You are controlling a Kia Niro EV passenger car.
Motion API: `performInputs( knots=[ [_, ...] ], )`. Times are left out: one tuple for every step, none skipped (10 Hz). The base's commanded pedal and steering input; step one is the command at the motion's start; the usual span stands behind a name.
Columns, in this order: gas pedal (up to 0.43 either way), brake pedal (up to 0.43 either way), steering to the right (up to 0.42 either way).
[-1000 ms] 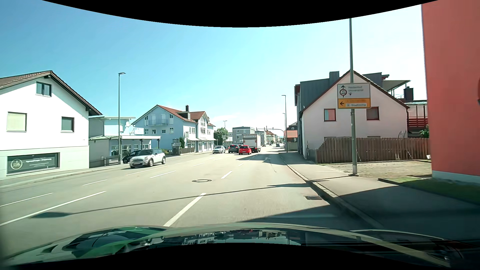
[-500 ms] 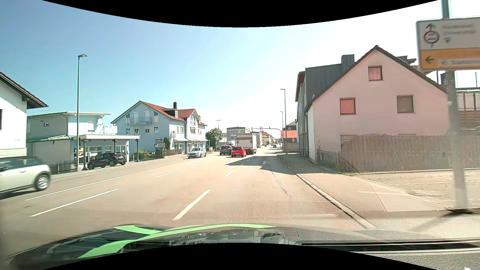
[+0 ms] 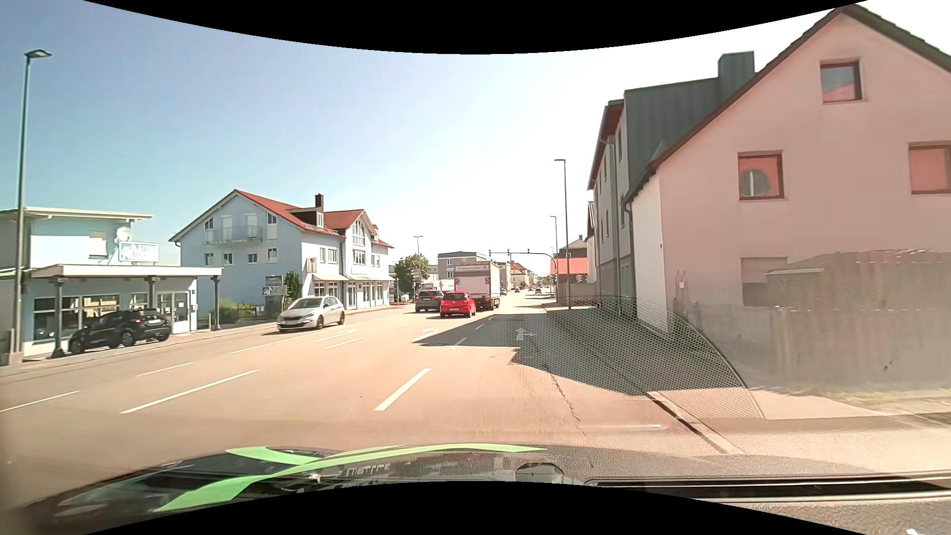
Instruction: Follow the waypoints while adhering to traffic rules and regulations
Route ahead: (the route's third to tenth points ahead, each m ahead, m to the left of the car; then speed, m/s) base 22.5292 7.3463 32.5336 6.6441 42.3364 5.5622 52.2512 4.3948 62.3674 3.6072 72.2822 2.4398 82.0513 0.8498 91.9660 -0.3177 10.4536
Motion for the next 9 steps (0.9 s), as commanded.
performInputs(
  knots=[
    [0.098, 0.000, 0.012],
    [0.098, 0.000, 0.012],
    [0.098, 0.000, 0.012],
    [0.098, 0.000, 0.012],
    [0.098, 0.000, 0.012],
    [0.098, 0.000, 0.012],
    [0.098, 0.000, 0.012],
    [0.098, 0.000, 0.012],
    [0.098, 0.000, 0.013]
  ],
)
